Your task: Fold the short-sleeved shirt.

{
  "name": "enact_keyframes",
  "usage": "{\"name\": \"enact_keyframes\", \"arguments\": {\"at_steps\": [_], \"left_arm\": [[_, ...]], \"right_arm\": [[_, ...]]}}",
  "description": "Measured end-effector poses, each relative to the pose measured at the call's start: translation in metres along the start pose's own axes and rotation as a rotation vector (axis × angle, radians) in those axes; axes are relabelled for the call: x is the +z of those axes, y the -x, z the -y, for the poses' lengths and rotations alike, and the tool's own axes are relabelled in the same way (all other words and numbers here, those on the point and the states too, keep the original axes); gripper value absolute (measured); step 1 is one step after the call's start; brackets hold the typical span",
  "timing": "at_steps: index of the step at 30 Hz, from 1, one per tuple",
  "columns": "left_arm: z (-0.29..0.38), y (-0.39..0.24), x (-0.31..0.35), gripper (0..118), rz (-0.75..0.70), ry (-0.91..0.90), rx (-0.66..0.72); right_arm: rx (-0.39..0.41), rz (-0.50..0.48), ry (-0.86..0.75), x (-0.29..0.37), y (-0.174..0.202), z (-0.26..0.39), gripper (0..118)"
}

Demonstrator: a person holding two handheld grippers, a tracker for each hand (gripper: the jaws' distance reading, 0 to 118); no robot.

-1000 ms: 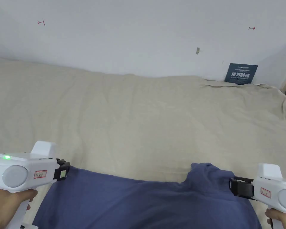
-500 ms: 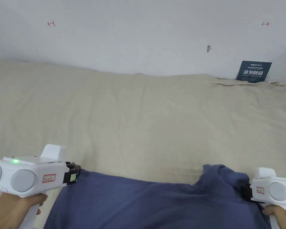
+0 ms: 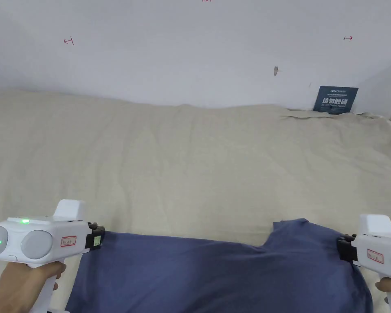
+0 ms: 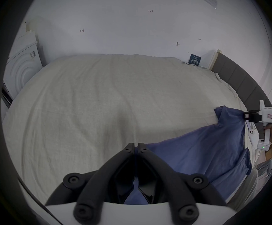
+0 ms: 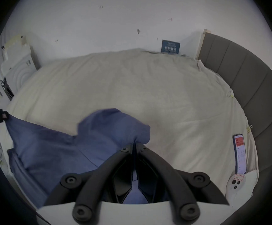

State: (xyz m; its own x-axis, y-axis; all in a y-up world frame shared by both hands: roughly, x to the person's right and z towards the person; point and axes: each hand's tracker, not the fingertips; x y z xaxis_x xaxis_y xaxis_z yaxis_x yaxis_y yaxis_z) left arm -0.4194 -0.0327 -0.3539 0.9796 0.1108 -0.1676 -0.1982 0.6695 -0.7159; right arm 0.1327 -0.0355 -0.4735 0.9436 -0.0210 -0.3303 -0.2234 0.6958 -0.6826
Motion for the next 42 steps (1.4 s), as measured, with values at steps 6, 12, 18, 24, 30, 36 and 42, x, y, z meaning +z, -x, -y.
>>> {"name": "enact_keyframes", "arguments": {"at_steps": [6, 12, 18, 24, 30, 36, 42], "left_arm": [[0.012, 0.003, 0.033, 0, -0.020, -0.022, 0.005], [0.036, 0.012, 0.068, 0, -0.032, -0.034, 0.020], [0.077, 0.027, 0.088, 0, -0.044, -0.006, 0.027], [0.129, 0.029, 0.100, 0, -0.059, 0.052, 0.026], [0.176, 0.029, 0.091, 0, -0.091, 0.109, -0.018], [0.204, 0.027, 0.076, 0, -0.121, 0.143, -0.073], [0.216, 0.023, 0.071, 0, -0.138, 0.164, -0.092]], "right_arm": [[-0.031, -0.083, -0.060, 0.077, 0.004, 0.017, 2], [-0.037, -0.123, -0.094, 0.133, 0.006, 0.052, 2], [-0.092, -0.138, -0.089, 0.166, 0.002, 0.101, 2], [-0.155, -0.131, -0.032, 0.175, 0.003, 0.157, 2], [-0.229, -0.106, 0.032, 0.165, 0.005, 0.208, 2], [-0.298, -0.058, 0.109, 0.142, 0.007, 0.238, 2], [-0.323, -0.018, 0.149, 0.117, 0.000, 0.254, 3]]}}
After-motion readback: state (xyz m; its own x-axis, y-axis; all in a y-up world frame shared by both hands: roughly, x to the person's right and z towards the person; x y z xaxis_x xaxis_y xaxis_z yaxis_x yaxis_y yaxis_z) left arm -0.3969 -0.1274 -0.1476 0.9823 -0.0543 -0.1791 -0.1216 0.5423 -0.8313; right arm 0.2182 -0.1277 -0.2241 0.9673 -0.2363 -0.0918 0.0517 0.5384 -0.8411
